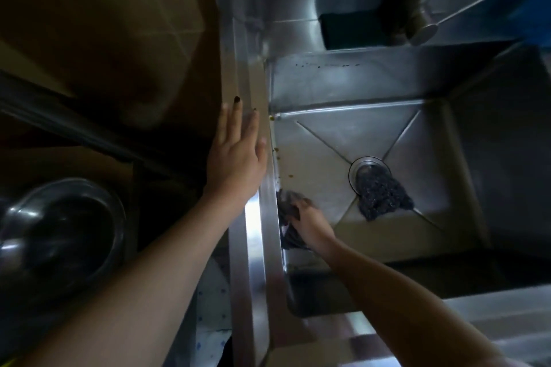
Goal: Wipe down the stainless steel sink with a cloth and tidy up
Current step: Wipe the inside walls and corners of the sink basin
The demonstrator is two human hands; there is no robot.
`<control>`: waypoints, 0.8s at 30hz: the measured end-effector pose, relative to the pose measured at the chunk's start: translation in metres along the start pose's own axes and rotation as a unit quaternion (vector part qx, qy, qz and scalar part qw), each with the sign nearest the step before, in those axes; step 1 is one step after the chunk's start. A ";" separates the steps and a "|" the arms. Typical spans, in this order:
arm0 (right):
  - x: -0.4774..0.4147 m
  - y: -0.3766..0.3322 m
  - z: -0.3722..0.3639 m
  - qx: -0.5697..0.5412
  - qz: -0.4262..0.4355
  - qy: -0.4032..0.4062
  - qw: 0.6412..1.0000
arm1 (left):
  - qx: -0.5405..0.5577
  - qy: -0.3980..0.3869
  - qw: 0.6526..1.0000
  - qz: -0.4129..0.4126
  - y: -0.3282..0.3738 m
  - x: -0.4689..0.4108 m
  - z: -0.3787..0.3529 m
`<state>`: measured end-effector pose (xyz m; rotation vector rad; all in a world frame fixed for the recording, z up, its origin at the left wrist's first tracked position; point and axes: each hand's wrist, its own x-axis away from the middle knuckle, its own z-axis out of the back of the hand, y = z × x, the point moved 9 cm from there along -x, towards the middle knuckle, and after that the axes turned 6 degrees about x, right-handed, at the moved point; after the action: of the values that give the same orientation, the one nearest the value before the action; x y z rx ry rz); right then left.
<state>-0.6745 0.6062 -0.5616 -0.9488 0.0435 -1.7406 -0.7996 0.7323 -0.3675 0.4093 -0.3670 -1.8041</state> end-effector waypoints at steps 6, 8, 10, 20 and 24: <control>0.001 -0.002 -0.021 0.125 0.042 -0.010 0.991 | 0.001 0.003 1.000 0.012 0.002 0.000 0.003; 0.001 -0.003 -0.025 0.181 0.075 -0.005 0.981 | -0.002 0.007 1.000 0.016 0.003 0.001 0.005; 0.001 -0.002 -0.035 0.201 0.098 -0.022 0.974 | -0.006 0.011 1.000 0.020 0.004 0.001 0.006; -0.010 0.001 -0.056 0.207 0.109 0.033 0.972 | -0.021 -0.011 0.999 0.038 -0.001 0.001 0.000; -0.022 0.002 -0.055 0.169 0.076 0.063 0.981 | -0.011 -0.018 0.999 0.042 -0.002 0.001 0.001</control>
<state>-0.7050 0.6010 -0.6128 -0.5705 -0.0936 -1.6010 -0.8020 0.7316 -0.3679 0.3406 -0.3839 -1.7337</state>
